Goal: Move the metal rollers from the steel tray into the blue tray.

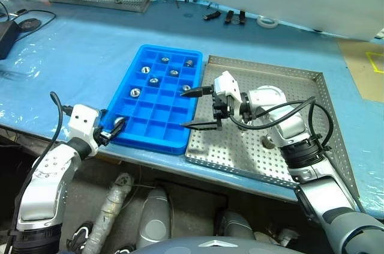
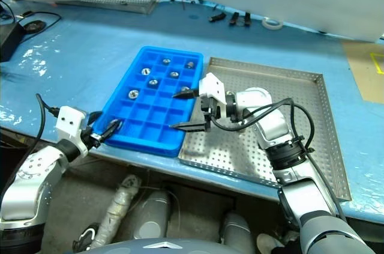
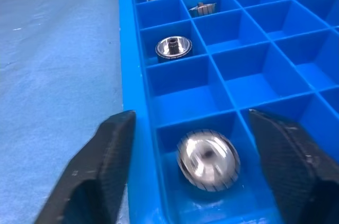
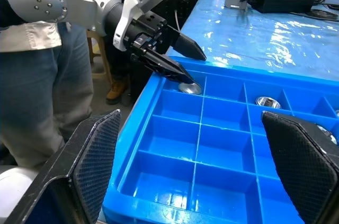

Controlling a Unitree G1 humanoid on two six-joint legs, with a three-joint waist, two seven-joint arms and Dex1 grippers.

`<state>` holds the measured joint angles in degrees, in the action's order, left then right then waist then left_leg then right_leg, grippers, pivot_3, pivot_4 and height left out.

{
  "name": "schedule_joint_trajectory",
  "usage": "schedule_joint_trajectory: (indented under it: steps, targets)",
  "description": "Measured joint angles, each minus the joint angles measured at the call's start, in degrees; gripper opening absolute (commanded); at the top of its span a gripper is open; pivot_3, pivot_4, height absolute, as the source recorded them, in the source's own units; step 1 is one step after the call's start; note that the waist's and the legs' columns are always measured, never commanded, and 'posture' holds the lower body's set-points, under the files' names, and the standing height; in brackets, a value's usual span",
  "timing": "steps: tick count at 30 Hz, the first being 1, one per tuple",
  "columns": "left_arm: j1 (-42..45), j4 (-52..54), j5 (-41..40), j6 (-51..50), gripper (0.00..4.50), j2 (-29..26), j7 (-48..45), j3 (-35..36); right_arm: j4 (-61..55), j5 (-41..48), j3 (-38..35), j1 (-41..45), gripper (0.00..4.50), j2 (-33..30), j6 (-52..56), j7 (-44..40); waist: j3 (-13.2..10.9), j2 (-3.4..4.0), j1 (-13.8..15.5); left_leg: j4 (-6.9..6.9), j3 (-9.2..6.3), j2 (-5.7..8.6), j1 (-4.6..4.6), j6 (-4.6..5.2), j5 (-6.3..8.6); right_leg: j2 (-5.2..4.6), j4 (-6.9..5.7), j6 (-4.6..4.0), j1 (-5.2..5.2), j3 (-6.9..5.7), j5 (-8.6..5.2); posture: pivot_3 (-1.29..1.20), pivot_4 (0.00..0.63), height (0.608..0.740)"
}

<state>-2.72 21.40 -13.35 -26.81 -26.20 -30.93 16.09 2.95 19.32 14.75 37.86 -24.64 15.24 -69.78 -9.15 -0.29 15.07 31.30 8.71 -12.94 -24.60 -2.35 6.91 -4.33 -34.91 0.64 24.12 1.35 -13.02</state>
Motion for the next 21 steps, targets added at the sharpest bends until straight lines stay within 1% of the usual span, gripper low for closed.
schedule_joint_trajectory:
  steps: [1,7,13,16,19,21]
  targets:
    - [0.2,0.0,-0.1,0.0,4.49,-0.1,0.0,-0.4,-0.1,0.0,0.0,-0.1,4.50,0.0,0.0,0.1,0.0,0.00,0.0,0.00,0.00,0.00,0.00,0.00,0.00,0.00,0.00,0.00,0.00,0.00,0.00,0.41,0.150,0.740]
    - [2.6,-0.1,-1.7,-0.9,4.49,-0.8,-1.1,-3.0,-1.0,-0.1,-0.3,-1.3,4.50,-0.4,0.2,1.3,0.0,0.00,-0.1,0.02,-0.01,0.00,0.00,-0.02,-0.02,0.00,-0.08,0.00,0.00,-0.01,0.00,0.36,0.150,0.740]
    - [12.4,-1.8,-3.5,-1.5,4.49,-0.8,-1.8,-6.6,-4.3,0.0,-1.5,-3.6,4.50,-2.0,1.2,3.1,0.0,0.00,-0.4,0.21,-0.02,0.03,0.05,-0.07,-0.05,-0.01,-0.37,0.00,0.03,0.06,0.00,0.26,0.150,0.740]
    - [18.9,-7.9,-1.8,0.0,4.49,-0.1,-2.2,-10.7,-7.0,0.7,-3.2,-5.1,4.50,-2.7,2.9,5.0,0.0,0.01,-1.0,0.29,-0.01,0.04,0.06,-0.11,-0.07,-0.01,-0.53,0.01,0.07,0.10,0.00,0.16,0.150,0.740]
    - [26.3,-15.9,0.8,3.5,4.49,2.4,-3.4,-15.8,-10.6,1.1,-5.2,-7.4,4.50,-3.3,4.5,8.2,0.0,0.01,-2.2,0.52,0.00,0.05,0.02,-0.31,-0.20,-0.02,-0.68,0.04,0.07,0.14,0.02,0.10,0.150,0.740]
    - [30.8,-21.2,1.9,6.5,4.49,4.8,-4.9,-18.8,-13.1,1.2,-6.7,-9.0,4.50,-3.9,5.8,10.7,0.0,0.00,-3.0,0.60,0.00,0.10,-0.04,-0.33,-0.21,-0.04,-0.69,0.08,0.07,0.15,0.05,0.01,0.150,0.740]
